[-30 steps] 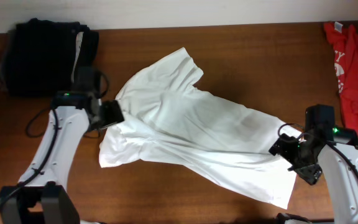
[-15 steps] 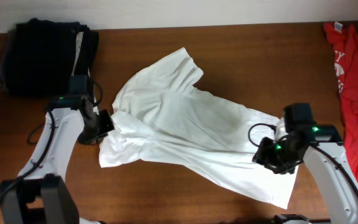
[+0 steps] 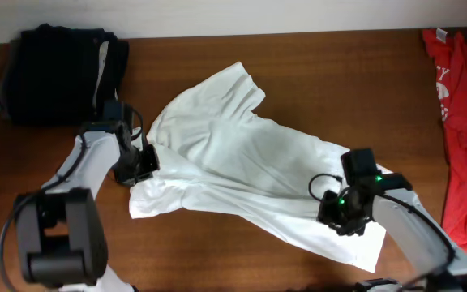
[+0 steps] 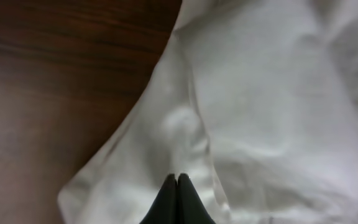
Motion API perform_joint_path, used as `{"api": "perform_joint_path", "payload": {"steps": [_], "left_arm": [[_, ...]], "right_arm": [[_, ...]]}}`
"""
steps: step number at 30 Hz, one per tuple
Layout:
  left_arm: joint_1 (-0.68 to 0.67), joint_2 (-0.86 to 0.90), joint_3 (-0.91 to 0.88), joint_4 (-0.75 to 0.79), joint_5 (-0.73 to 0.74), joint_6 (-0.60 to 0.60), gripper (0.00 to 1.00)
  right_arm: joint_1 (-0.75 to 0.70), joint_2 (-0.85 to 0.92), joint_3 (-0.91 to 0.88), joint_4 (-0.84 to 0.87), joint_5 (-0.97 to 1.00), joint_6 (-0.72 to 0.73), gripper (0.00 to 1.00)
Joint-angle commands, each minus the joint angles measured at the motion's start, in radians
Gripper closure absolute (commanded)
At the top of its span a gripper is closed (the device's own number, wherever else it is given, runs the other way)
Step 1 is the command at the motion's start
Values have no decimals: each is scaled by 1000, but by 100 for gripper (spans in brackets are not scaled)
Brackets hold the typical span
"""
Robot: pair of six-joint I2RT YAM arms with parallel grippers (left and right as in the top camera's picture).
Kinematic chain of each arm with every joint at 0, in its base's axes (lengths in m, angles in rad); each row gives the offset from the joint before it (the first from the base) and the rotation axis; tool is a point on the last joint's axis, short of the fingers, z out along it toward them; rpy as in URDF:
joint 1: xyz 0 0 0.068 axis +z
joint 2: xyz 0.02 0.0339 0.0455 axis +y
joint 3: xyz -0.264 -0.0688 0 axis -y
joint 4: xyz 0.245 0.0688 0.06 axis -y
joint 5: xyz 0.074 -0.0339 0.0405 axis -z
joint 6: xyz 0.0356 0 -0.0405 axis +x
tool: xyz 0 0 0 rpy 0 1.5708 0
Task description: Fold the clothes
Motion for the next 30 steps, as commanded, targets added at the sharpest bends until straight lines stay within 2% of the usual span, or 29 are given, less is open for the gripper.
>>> {"api": "perform_joint_path", "payload": {"steps": [1,6,8,9,10,11,13,17,19,21,26,30], "left_arm": [[0,70,-9,14,15,23,99],[4,82,-9,36,-55,5,99],[23,83,-10,43,-99,-24,99],[32,83,-11,49,-98,-23,99],[44,83,-16,58,-98,-23,99],[55,84,-21,66,-98,-23,99],[75,85,-39,87,-97,-24,99],[127,90,-90,129,-99,-28,99],[166,90,-93,108,-132,-101,99],[212,89,-93,85,-156,-163,99],[325,87,-93,31,-150,-173,99],[410,62,-93,-48,-149,-246,99]], "right_arm": [[8,69,-21,22,26,20,65],[7,142,-21,51,35,43,65],[7,188,-21,77,35,43,61],[7,203,-21,85,35,43,54],[7,220,-21,89,35,43,37],[7,234,-21,95,27,43,26],[7,250,-21,103,19,43,24],[7,251,-14,106,17,42,24],[7,251,-5,105,17,42,25],[7,251,9,101,19,34,30],[7,251,29,148,45,35,49],[7,255,30,185,89,34,50]]}}
